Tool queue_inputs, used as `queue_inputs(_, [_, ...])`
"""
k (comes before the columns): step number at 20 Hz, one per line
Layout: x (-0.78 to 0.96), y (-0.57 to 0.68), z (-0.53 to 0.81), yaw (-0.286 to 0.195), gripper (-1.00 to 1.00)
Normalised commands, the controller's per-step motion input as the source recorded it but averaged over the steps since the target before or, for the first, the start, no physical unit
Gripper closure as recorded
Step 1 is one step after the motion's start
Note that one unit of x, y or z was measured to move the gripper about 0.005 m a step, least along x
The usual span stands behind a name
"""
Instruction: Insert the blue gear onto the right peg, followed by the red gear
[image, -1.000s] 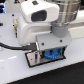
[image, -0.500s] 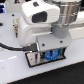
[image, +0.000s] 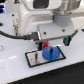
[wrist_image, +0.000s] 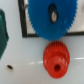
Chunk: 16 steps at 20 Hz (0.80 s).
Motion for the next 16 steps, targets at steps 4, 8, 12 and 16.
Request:
queue_inputs(4, [-0.58,0.04,0.1,0.0,-1.0])
queue_inputs(8, [-0.52,0.0,-0.15,0.0,-1.0])
queue_inputs(12, [-0.37,-0.07,-0.28,0.0,-1.0])
queue_inputs(16, [-0.23,-0.01,-0.29,0.0,-1.0])
